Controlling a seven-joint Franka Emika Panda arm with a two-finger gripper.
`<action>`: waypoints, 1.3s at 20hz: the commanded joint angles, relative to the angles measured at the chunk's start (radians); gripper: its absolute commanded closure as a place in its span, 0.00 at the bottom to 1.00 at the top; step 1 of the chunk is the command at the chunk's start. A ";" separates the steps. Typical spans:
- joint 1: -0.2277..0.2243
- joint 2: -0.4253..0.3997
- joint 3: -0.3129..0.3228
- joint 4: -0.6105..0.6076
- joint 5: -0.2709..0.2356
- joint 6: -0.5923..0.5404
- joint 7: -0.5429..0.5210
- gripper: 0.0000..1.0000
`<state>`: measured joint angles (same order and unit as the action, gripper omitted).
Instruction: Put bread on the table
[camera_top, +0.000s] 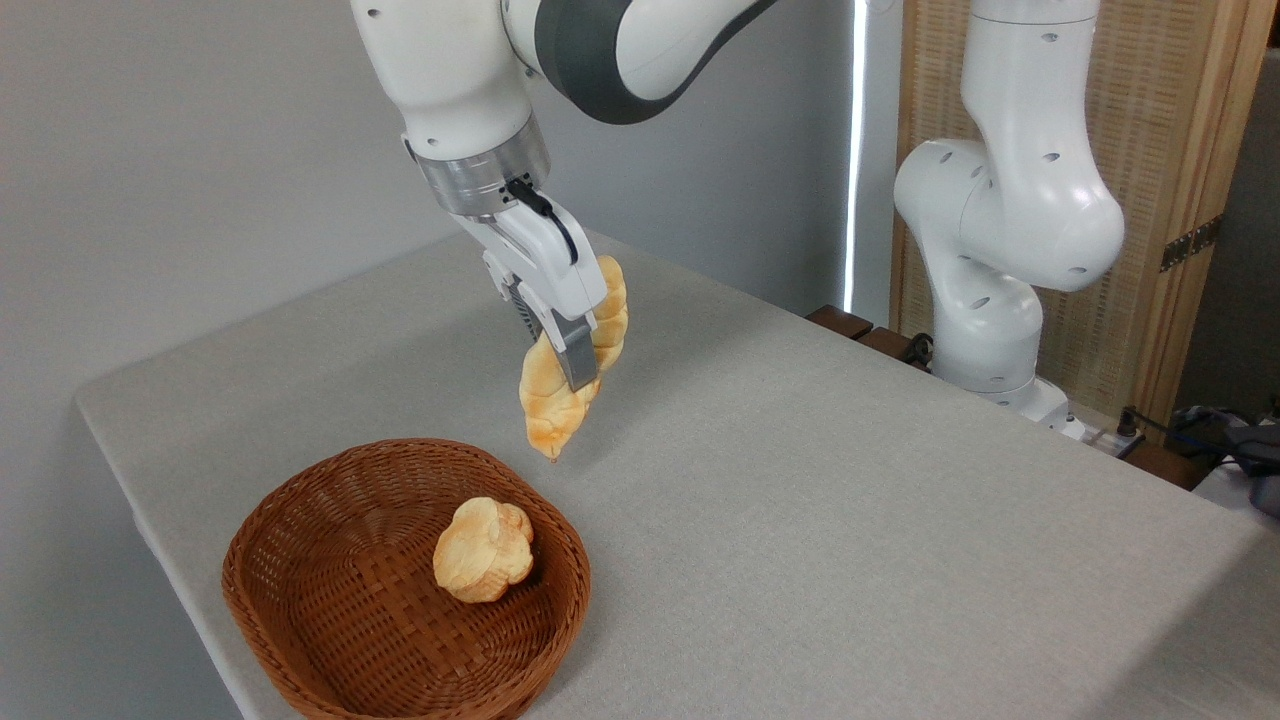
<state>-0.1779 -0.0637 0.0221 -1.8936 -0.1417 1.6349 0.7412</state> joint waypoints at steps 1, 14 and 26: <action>-0.009 -0.013 0.010 -0.009 -0.007 0.025 0.015 0.00; -0.003 -0.008 0.012 -0.005 -0.002 0.184 0.015 0.00; 0.002 0.030 0.111 0.002 0.053 0.425 0.006 0.00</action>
<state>-0.1703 -0.0461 0.1101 -1.8948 -0.0977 2.0336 0.7429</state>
